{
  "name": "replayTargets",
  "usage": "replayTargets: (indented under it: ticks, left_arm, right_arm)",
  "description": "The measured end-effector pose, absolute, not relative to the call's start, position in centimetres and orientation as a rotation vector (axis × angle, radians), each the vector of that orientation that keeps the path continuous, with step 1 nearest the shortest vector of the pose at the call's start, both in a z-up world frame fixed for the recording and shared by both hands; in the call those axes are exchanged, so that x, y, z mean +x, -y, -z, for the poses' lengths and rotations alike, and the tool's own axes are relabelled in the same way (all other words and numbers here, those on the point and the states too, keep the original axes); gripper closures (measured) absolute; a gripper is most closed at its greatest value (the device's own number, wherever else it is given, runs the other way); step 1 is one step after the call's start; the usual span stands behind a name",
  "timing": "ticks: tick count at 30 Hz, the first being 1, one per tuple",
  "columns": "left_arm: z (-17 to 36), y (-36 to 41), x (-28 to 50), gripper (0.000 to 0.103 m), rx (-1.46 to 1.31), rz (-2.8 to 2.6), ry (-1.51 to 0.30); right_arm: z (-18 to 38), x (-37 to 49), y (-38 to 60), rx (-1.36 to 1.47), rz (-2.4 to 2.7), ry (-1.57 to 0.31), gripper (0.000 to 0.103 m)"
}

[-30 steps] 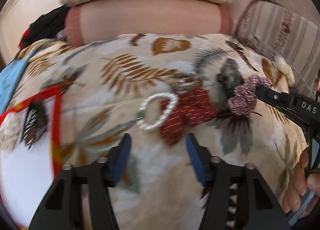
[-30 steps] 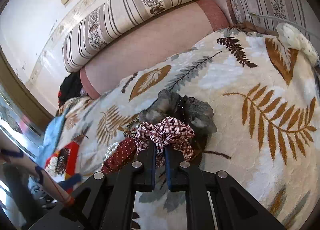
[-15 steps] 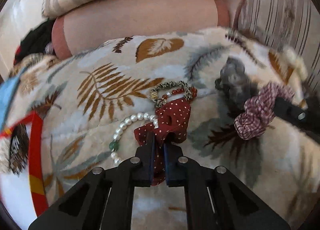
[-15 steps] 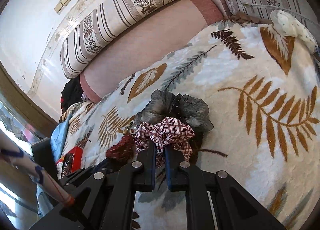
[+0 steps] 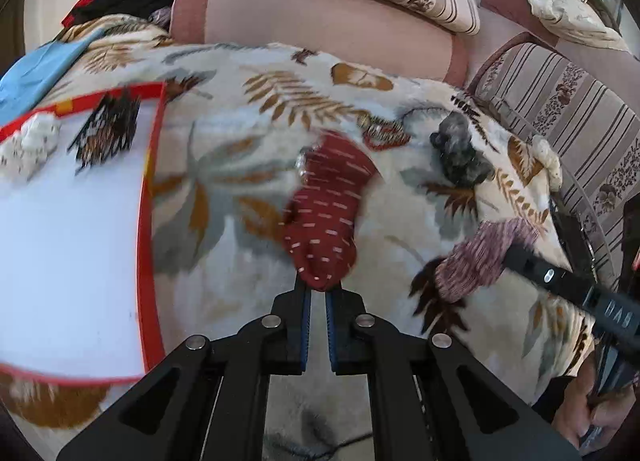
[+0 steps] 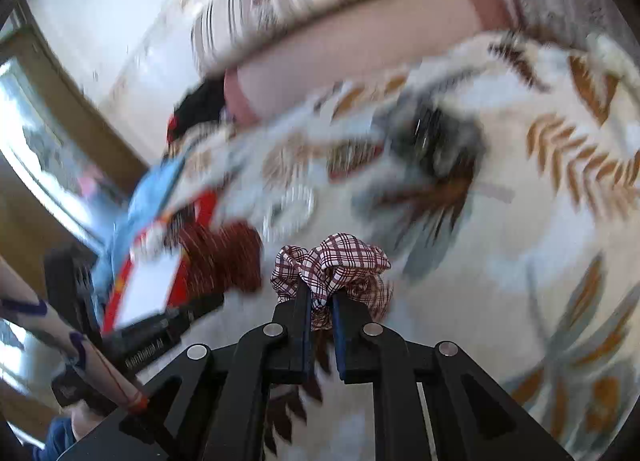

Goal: Organize jewelry

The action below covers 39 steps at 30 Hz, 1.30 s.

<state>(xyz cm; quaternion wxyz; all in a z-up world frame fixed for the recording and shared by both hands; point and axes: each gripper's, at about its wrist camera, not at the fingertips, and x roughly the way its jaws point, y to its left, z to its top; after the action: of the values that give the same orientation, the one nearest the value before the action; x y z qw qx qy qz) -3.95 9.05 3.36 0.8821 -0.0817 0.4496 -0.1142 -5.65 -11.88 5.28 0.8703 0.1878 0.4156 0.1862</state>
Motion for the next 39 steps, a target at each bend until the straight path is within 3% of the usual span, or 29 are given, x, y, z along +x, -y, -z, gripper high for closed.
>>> replayTargets:
  ticks: [3,4,5,7,12,18,25,39]
  left_arm:
    - [-3.0,-8.9,-4.4,0.096,-0.153,0.231,-0.926]
    - [-3.0,-8.9,-4.6,0.092,-0.147,0.220,-0.911]
    - [-3.1,-9.0,-4.6,0.078,-0.155,0.226,-0.905]
    - [-3.6,-9.2,-5.0,0.055,-0.160,0.222,-0.866]
    - [-4.9,-9.3,-5.7,0.053,-0.146,0.206,-0.780]
    - [-5.6,-10.7,-5.6,0.037,-0.185,0.138,-0.736]
    - [-5.2,-10.8,-3.6,0.032,-0.176,0.098,-0.748]
    - [-1.9,-7.6,0.2,0.028,0.035,0.040,-0.867]
  right_arm:
    - [-4.2,-5.6,11.8,0.377,-0.346,-0.921,0.087]
    - [-4.2,-5.7,11.9,0.375,-0.334,-0.916,0.074]
    - [-4.4,-5.9,12.3,0.370,-0.306,-0.898,0.053]
    - [-4.9,-6.3,13.0,0.380,-0.283,-0.856,0.043]
    - [-5.5,-6.5,14.5,0.405,-0.194,-0.795,0.043]
    - [-5.7,-6.6,16.8,0.467,-0.108,-0.755,0.042]
    - [-6.4,-6.9,18.6,0.509,-0.033,-0.699,0.035]
    - [-2.9,-4.8,14.5,0.338,-0.104,-0.920,0.035]
